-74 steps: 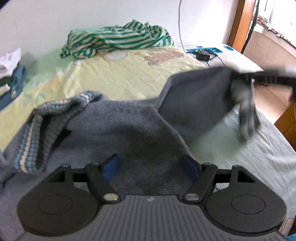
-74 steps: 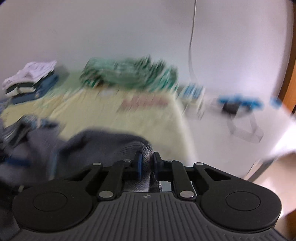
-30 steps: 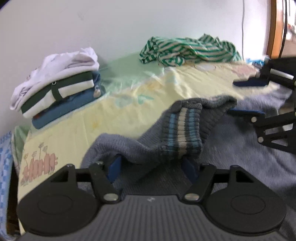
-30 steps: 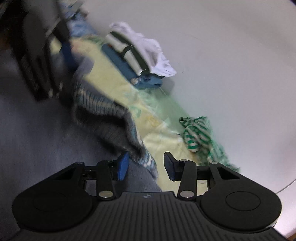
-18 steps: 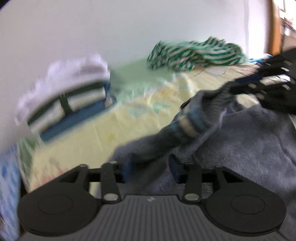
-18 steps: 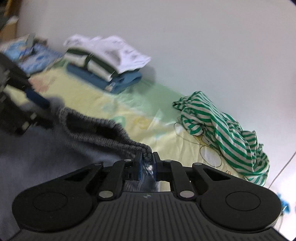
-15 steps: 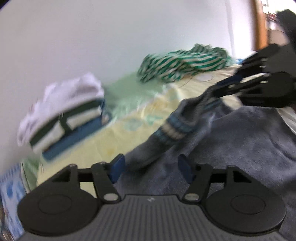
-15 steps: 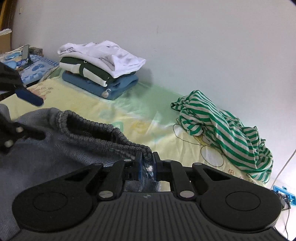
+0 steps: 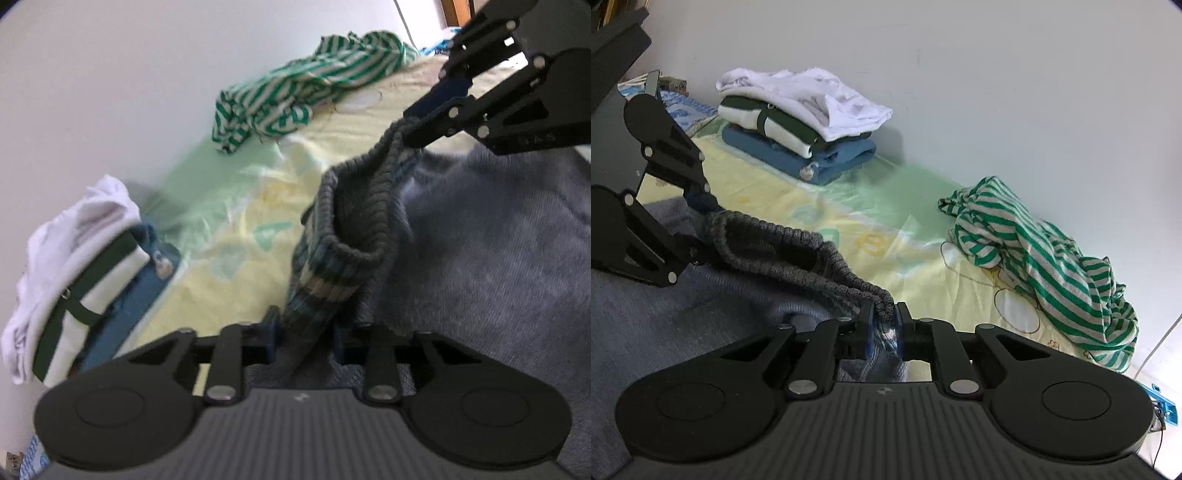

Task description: Fold clothes

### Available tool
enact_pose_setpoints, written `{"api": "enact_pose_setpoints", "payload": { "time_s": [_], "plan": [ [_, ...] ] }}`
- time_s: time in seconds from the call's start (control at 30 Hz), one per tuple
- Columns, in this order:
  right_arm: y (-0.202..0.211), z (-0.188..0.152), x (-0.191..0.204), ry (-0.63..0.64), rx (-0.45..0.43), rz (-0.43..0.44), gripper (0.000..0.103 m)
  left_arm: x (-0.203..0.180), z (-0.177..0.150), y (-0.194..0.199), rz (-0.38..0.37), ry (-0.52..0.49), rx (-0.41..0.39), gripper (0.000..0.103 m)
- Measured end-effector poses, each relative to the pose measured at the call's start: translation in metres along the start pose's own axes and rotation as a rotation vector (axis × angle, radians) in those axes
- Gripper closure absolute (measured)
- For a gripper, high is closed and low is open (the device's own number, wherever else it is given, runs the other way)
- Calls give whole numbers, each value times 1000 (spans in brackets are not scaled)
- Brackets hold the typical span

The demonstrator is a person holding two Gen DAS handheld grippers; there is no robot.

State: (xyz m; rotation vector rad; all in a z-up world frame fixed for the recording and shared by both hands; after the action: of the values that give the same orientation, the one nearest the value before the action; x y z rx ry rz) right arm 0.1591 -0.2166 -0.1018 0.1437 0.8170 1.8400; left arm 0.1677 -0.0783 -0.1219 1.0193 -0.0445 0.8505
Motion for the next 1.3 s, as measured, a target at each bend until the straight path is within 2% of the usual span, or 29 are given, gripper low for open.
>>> {"api": "enact_pose_setpoints", "payload": {
  "time_s": [0.07,0.1,0.13,0.27,0.3,0.33,0.4,0.5,0.6,0.9,1.03,1.17,1.3],
  "plan": [
    [-3,-4,1,11,12,6,71,-1,-1,-1,14,1,-5,79],
    [-5,-6,0,11,14,5,58,0,0,0,17,6,-9,80],
    [-7,-8,-1,12,16,5,55,1,0,1,18,12,-13,81],
    [-15,-14,-4,-6,25,16,59,7,1,5,9,34,-27,83],
    [-19,-14,-4,-20,30,29,66,9,3,7,5,46,-33,85],
    [-21,-14,-3,-35,36,44,85,12,4,9,0,61,-40,85],
    [-23,-9,-4,-74,26,62,88,22,8,14,-2,112,-59,87],
    [-18,7,-14,-144,-25,52,89,40,14,19,9,187,-85,87],
    [-17,24,-24,-191,-60,36,90,53,20,16,45,221,-92,87],
    [-30,58,-35,-167,-124,-67,91,81,31,0,119,327,-77,84],
    [-59,51,-27,-116,-86,-94,91,75,21,-25,133,321,-9,82],
    [-89,36,-21,-85,-34,-103,91,75,13,-39,134,327,17,77],
    [-103,30,-19,-73,-7,-118,86,78,6,-49,136,339,36,62]
  ]
}}
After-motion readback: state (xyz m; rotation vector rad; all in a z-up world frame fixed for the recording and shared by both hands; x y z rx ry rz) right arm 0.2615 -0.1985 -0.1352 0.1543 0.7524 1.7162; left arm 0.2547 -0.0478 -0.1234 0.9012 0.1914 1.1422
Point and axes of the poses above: each gripper's, at about its wrist camera, not at the fingertips, and y roughly against the way its jaws point, x to its left, z to its top, the point moved 10 cm from there along -y, roughly the way its jaws point
